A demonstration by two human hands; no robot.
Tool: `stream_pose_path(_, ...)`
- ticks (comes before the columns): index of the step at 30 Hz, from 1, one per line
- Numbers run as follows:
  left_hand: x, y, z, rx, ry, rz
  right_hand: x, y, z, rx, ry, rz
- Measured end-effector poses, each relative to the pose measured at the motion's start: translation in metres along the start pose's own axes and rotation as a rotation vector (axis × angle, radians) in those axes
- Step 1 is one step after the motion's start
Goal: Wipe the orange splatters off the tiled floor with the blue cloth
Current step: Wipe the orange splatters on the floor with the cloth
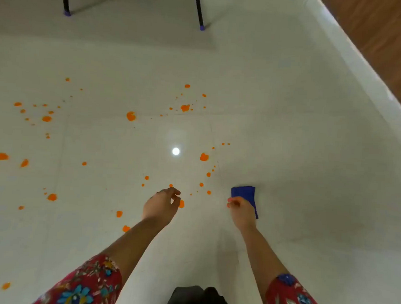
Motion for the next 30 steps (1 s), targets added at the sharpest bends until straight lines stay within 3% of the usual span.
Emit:
stream_pose_path(5,-0.038,-0.024,-0.08,0.052,-0.047,0.032,-0.051,0.047,-0.05,0.103,0.257,0.047)
stream_pose_path(9,-0.042,-0.036,-0.114,0.165,-0.043,0.084,-0.07,0.086,-0.065,0.422,0.32,0.106)
stream_pose_path(12,-0.034,-0.045,-0.121,0.192,-0.034,0.096,-0.077,0.096,-0.069,0.452,0.36,0.175)
stream_pose_path(15,-0.027,-0.049,-0.127,0.244,-0.015,0.133,-0.076,0.082,-0.064,0.182,0.398,0.225)
stream_pose_path(18,-0.024,-0.039,-0.136,0.546,-0.091,0.26,-0.061,0.059,-0.057,-0.442,0.323,-0.128)
stream_pose_path(20,-0.024,-0.027,-0.136,0.83,-0.242,0.449,-0.043,0.036,-0.06,-0.822,0.07,-0.348)
stream_pose_path(22,-0.025,-0.015,-0.131,0.977,-0.381,0.575,-0.021,0.018,-0.064,-1.047,-0.215,-0.471)
stream_pose_path(25,-0.026,-0.005,-0.119,1.083,-0.415,0.6,0.005,0.003,-0.068,-1.066,-0.333,-0.499)
stream_pose_path(30,-0.026,-0.004,-0.096,1.069,-0.314,0.558,0.023,-0.015,-0.069,-0.716,-0.156,-0.256)
Point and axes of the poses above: each hand's wrist, its own x-axis away from the middle knuckle, its own z-axis out of the back of the hand, y = z × x, the point moved 3 cm from there along -x, towards the middle knuckle, and after that the axes turned 13 degrees about y, right-handed, at the moved point
